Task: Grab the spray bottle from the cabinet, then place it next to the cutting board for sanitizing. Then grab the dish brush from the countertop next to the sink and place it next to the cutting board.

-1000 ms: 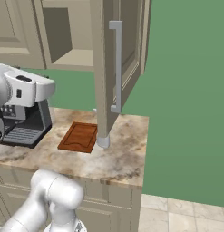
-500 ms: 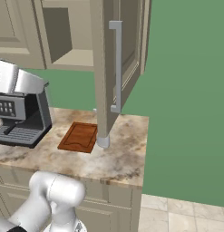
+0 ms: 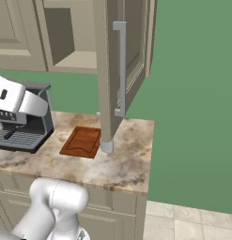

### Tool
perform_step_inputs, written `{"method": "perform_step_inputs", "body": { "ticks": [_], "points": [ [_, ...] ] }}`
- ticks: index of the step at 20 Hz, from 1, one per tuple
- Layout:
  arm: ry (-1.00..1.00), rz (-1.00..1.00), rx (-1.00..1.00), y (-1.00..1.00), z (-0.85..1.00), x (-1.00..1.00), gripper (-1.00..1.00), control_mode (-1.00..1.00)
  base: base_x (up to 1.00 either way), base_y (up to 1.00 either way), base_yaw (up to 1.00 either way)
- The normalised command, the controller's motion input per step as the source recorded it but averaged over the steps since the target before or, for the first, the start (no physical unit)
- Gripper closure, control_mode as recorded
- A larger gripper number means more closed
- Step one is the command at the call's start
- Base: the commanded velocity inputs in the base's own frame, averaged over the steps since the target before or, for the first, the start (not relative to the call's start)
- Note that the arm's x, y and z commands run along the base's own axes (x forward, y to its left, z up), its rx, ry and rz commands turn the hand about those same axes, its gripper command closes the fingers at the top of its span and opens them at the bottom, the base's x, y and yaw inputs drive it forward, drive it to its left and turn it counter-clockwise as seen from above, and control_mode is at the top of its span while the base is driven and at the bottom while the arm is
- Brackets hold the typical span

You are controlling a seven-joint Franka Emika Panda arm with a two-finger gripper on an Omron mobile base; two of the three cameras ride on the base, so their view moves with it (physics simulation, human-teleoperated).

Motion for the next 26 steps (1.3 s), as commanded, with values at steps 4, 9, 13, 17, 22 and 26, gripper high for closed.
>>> {"method": "perform_step_inputs", "body": {
  "ticks": [4,9,13,17,22,26],
  "points": [
    [0.01,0.03,0.0,0.0,-0.4,0.0,-1.0,1.0,0.0,0.0,0.02],
    [0.0,0.0,0.0,0.0,0.0,0.0,-1.0,1.0,-0.05,0.06,0.08],
    [0.0,0.0,0.0,0.0,0.0,0.0,-1.0,1.0,-0.39,0.11,0.04],
    [0.0,0.0,0.0,0.0,0.0,0.0,-1.0,1.0,-0.94,0.61,0.04],
    [0.0,0.0,0.0,0.0,0.0,0.0,-1.0,1.0,-1.0,1.0,0.03],
    [0.0,0.0,0.0,0.0,0.0,0.0,-1.0,1.0,-0.4,1.0,0.22]
  ]
}}
